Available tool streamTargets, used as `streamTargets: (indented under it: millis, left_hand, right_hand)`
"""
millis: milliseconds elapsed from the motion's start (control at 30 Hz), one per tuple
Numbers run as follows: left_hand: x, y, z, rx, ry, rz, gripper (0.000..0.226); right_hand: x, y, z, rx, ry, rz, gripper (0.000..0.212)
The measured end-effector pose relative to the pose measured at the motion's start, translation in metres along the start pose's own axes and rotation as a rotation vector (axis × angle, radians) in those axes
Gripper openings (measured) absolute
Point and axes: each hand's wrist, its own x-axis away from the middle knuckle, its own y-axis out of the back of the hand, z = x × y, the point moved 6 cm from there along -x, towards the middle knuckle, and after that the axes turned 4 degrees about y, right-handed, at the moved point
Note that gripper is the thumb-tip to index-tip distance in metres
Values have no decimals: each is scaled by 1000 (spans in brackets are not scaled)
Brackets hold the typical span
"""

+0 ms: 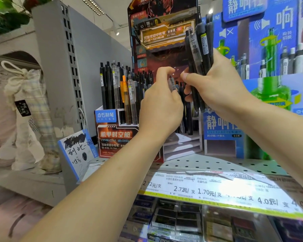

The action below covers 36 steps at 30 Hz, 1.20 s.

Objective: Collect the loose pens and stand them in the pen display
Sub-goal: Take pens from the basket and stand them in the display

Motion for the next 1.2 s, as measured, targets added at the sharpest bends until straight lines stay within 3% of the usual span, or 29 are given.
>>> streamTargets:
  millis: [333,667,833,1033,1200]
  left_hand:
    - [1,3,-1,69,-73,-62,28]
    - [-8,-16,8,-84,98,218,49]
    - [-8,-23,12,-99,162,282,56]
    - [-11,-21,12,-5,163,246,60]
    - [-11,-3,11,262,82,-4,49]
  right_hand:
    - [-1,1,-5,-46,-30,-2,26]
    - [-2,2,-5,53,-38,3,23]
    - [-2,1,-5,85,-24,10,20]
    - [-4,2,-8,105,-24,15,22]
    - [-2,-1,-7,60,-28,39,23]
